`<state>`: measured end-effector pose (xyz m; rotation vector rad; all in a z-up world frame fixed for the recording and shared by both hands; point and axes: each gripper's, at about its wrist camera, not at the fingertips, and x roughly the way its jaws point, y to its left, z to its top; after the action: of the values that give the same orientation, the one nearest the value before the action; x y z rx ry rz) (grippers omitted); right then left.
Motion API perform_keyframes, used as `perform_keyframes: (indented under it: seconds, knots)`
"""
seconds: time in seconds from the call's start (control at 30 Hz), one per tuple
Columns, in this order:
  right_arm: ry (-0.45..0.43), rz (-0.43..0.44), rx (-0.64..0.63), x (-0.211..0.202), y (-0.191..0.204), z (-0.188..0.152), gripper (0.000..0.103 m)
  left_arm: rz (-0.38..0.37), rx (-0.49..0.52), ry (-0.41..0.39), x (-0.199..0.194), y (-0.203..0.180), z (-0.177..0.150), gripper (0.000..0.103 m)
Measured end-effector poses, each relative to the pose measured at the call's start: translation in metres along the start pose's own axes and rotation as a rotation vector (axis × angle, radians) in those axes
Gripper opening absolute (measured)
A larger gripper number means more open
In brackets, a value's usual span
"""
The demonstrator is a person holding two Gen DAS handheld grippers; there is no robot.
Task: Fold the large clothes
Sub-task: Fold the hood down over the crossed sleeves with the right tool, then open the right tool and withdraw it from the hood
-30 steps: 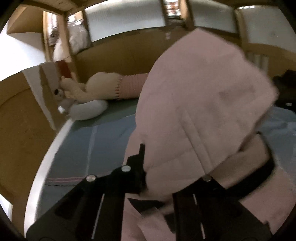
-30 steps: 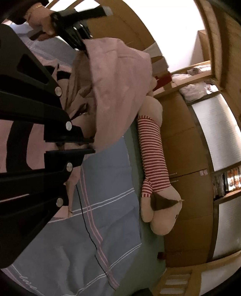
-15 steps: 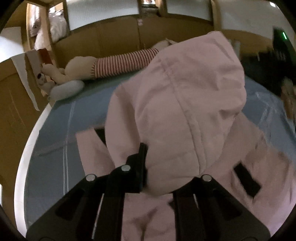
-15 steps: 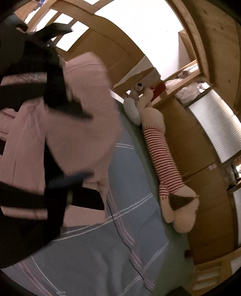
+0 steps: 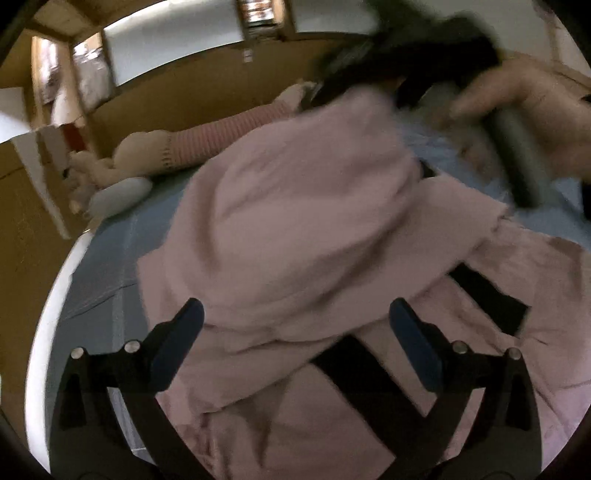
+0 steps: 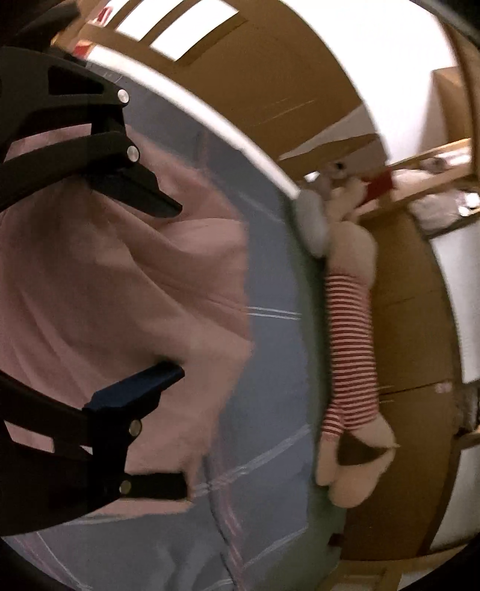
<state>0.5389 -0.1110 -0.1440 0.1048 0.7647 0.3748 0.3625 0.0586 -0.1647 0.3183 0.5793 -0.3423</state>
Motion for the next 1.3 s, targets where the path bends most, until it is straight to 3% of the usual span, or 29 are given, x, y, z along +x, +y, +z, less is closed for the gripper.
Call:
perform_keyframes:
  seconds: [0.13, 0.2, 0.3, 0.4, 0.5, 0.6, 0.7, 0.77, 0.9, 0.97, 1.03, 1.13, 1.3]
  knots:
    - [0.083, -0.022, 0.026, 0.026, -0.014, -0.035, 0.081, -0.210, -0.055, -0.187, -0.048, 0.001, 0.005, 0.101]
    - [0.092, -0.022, 0.018, 0.032, -0.018, -0.057, 0.082, -0.208, -0.124, -0.237, -0.061, 0.011, 0.014, 0.101]
    - [0.071, -0.043, -0.025, 0.031, -0.011, -0.088, 0.083, -0.154, -0.316, -0.260, -0.060, 0.038, 0.030, 0.101]
    - [0.058, -0.044, -0.011, 0.023, -0.004, -0.108, 0.083, -0.071, -0.460, -0.190, -0.035, 0.053, 0.047, 0.101]
    - [0.058, -0.028, 0.022, 0.015, -0.006, -0.119, 0.083, 0.016, -0.449, -0.132, -0.001, 0.046, 0.060, 0.101]
    - [0.059, -0.006, 0.043, 0.002, -0.008, -0.123, 0.084, 0.089, -0.455, 0.023, 0.050, 0.042, 0.056, 0.101]
    - [0.079, 0.026, 0.133, -0.025, -0.013, -0.131, 0.091, 0.144, -0.466, 0.217, 0.108, 0.040, 0.021, 0.101]
    - [0.109, 0.036, 0.158, -0.035, -0.013, -0.136, 0.092, 0.193, -0.355, 0.222, 0.125, 0.030, 0.001, 0.101]
    - [0.129, 0.039, 0.171, -0.080, -0.004, -0.158, 0.094, 0.195, -0.355, 0.236, 0.125, 0.031, -0.002, 0.101]
    - [0.110, 0.041, 0.154, -0.106, 0.002, -0.167, 0.095, 0.191, -0.361, 0.214, 0.109, 0.030, 0.001, 0.101]
    - [0.075, 0.040, 0.122, -0.136, 0.009, -0.174, 0.096, 0.136, -0.417, 0.151, 0.073, 0.030, -0.001, 0.101]
    - [-0.015, 0.010, 0.041, -0.180, 0.021, -0.181, 0.097, 0.092, -0.420, 0.079, 0.013, 0.020, -0.012, 0.101]
    - [-0.168, -0.020, -0.045, -0.246, 0.028, -0.203, 0.098, 0.140, -0.347, 0.004, -0.086, -0.019, -0.018, 0.101]
